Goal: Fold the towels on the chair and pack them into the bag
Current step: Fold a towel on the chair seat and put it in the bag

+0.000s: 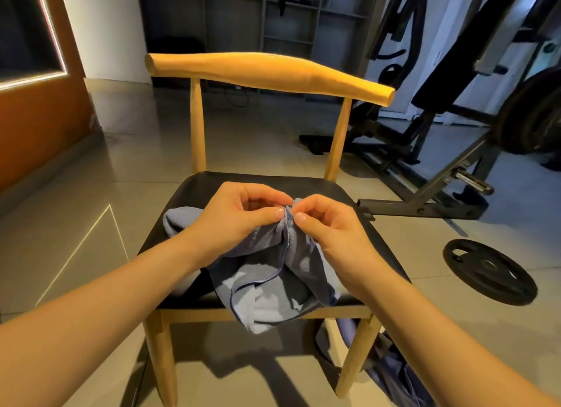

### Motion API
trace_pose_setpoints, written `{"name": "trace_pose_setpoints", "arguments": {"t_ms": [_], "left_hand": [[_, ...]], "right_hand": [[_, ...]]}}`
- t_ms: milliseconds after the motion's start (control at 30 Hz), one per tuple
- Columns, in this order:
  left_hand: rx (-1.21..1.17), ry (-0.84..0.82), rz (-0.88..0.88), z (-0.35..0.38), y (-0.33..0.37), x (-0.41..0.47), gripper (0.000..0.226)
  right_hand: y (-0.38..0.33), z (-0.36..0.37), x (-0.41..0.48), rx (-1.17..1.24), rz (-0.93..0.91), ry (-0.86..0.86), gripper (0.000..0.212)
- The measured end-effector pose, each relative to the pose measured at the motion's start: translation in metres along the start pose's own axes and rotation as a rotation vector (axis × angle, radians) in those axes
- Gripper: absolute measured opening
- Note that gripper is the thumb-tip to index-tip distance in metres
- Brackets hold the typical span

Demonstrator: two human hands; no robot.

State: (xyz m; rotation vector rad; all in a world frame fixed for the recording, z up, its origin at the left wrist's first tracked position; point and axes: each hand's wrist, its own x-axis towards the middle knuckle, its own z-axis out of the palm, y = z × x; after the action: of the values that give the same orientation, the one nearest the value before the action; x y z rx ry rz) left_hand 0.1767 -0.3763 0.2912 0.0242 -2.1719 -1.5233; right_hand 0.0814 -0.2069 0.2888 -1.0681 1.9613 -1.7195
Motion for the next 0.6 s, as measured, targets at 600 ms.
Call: {"name": "trace_pose_setpoints", "arguments": {"t_ms": [600], "left_hand": [[0.545, -0.164, 0.032, -0.024, -0.022, 0.000, 0.022]], "right_hand": [[0.005, -0.045, 0.001, -0.146, -0.053, 0.088, 0.018]]}}
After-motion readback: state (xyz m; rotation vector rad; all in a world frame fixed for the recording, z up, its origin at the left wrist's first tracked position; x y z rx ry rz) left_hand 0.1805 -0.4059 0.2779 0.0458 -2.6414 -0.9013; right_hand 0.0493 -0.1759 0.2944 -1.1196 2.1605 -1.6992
